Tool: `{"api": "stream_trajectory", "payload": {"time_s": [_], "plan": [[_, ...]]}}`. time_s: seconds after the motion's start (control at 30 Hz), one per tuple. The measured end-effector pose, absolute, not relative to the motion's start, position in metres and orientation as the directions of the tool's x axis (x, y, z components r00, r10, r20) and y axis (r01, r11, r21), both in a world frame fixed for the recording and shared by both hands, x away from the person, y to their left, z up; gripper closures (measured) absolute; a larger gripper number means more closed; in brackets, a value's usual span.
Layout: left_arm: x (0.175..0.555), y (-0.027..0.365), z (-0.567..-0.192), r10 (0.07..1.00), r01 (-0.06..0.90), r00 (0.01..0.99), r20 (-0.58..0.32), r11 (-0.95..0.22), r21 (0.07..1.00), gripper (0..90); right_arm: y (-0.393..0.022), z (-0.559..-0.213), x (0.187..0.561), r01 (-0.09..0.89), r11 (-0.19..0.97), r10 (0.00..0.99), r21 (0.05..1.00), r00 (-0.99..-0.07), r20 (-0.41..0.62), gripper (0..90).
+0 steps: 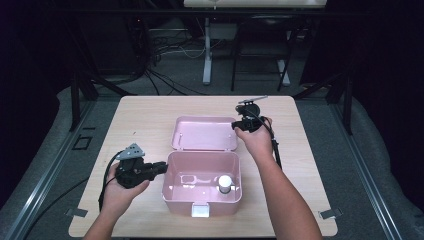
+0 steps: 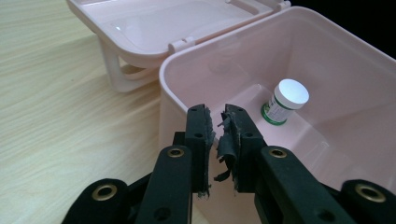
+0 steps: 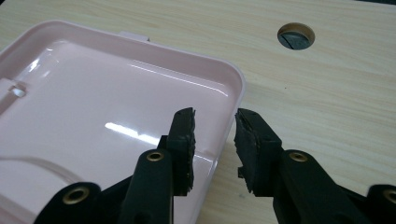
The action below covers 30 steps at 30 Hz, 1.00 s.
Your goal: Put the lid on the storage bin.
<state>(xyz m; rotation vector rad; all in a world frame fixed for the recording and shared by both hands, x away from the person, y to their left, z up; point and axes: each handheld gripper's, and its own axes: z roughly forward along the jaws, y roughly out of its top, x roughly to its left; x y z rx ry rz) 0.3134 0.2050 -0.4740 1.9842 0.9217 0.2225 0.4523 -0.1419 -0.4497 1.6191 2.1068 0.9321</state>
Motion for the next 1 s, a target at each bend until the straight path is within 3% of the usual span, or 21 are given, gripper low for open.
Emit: {"api": "stream_trajectory", "payload": {"time_s": [1.0], "plan": [[0.314,0.206,-0.475,0.677,0.516,0.708,-0.200,-0.303,0.801,80.2,-0.136,-0.482,0.482,0.791,0.108,0.969,0.602,-0.220,0.115,70.2]]}}
